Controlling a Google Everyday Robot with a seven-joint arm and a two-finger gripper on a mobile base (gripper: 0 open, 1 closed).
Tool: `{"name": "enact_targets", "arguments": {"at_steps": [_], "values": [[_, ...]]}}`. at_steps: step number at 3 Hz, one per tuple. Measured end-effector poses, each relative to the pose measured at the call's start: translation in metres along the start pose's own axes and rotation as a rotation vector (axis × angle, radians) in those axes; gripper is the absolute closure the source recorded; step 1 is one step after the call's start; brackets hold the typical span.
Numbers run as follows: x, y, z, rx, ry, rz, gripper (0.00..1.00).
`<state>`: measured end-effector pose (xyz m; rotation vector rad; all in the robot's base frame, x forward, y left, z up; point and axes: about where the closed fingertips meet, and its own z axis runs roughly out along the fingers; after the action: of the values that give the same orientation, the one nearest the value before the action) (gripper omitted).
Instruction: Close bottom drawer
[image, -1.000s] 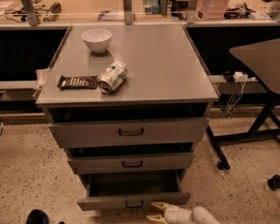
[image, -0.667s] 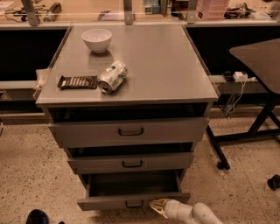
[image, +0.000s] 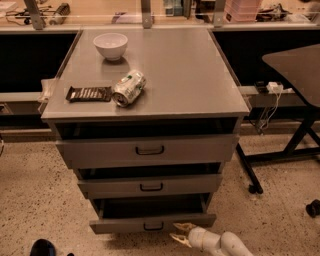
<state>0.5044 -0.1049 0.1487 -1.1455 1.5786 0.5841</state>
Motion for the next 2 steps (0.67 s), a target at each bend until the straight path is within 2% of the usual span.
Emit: {"name": "enact_targets", "arguments": {"at_steps": [1, 2], "values": [[-0.0009, -0.0064, 0.0035, 0.026, -0.013, -0.006, 0.09], [0.0020, -0.0154, 0.0061, 0.054, -0.024, -0.001, 0.00]]}}
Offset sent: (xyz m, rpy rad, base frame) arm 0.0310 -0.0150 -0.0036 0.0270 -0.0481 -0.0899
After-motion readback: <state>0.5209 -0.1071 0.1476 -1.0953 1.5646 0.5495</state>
